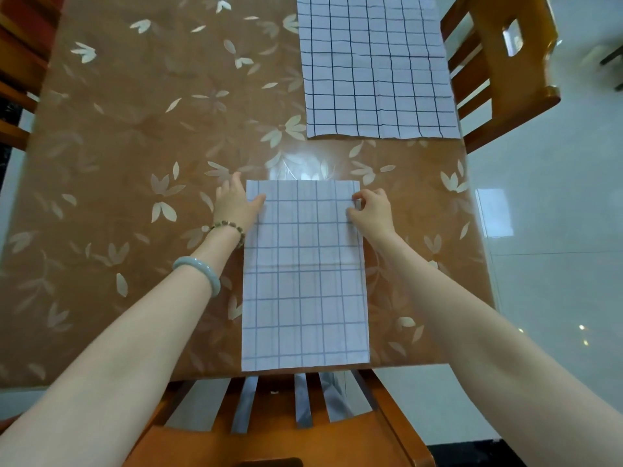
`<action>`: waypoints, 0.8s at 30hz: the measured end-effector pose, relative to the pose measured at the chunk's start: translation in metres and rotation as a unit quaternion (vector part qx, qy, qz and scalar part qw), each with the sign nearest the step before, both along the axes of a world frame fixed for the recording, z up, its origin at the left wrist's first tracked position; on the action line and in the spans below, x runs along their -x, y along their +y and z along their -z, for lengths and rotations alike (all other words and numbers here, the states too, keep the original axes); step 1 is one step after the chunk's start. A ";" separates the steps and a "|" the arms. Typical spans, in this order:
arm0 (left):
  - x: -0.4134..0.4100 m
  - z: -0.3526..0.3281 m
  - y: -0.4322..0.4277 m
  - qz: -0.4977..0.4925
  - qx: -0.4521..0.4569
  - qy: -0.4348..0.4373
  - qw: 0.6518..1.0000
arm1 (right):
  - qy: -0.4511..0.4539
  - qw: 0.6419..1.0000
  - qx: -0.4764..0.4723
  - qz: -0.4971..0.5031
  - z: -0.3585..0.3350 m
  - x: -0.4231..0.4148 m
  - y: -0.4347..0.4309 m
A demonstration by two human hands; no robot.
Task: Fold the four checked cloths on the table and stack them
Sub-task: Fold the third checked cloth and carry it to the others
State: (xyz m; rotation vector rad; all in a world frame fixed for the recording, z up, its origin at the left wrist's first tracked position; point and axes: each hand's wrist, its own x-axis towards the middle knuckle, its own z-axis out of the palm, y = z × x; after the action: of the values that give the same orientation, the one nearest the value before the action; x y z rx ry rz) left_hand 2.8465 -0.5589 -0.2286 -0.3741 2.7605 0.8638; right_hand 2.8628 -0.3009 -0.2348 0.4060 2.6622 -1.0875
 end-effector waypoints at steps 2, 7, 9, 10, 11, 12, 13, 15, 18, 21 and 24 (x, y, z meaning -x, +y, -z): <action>0.006 0.004 0.001 -0.012 0.017 0.004 1.000 | 0.002 1.000 -0.002 -0.007 0.005 0.000 0.001; 0.014 0.006 0.003 -0.103 -0.045 -0.002 0.994 | 0.020 1.000 0.002 -0.013 0.007 -0.001 0.002; 0.015 0.002 0.006 -0.132 -0.053 -0.002 0.990 | 0.022 1.000 0.005 -0.013 0.008 0.000 0.003; 0.015 0.000 0.007 -0.139 -0.057 0.003 0.989 | 0.021 1.000 0.006 -0.013 0.009 0.000 0.002; 0.014 -0.003 0.008 -0.140 -0.064 0.012 0.988 | 0.018 1.000 0.007 -0.012 0.008 0.000 0.002; 0.012 -0.007 0.009 -0.134 -0.073 0.025 0.988 | 0.016 1.000 0.010 -0.008 0.007 0.000 0.001; 0.009 -0.012 0.010 -0.126 -0.083 0.040 0.988 | 0.011 1.000 0.016 0.000 0.005 0.000 0.000; 0.001 -0.027 0.010 -0.107 -0.109 0.071 0.986 | 0.003 0.999 0.040 0.033 -0.002 0.001 -0.002; -0.019 -0.052 0.008 -0.075 -0.173 0.104 0.977 | -0.026 0.981 0.125 0.148 -0.011 0.000 -0.002; -0.046 -0.070 0.001 -0.050 -0.259 0.098 0.960 | -0.121 0.906 0.297 0.278 -0.025 -0.005 0.003; -0.073 -0.081 -0.006 -0.006 -0.274 0.094 0.957 | -0.216 0.857 0.382 0.270 -0.038 -0.012 0.013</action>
State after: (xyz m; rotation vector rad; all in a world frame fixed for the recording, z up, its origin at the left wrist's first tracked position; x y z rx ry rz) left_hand 2.9196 -0.5647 -0.1477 -0.2113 2.5209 1.6792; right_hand 2.8751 -0.2882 -0.1966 1.0870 1.5646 -1.8184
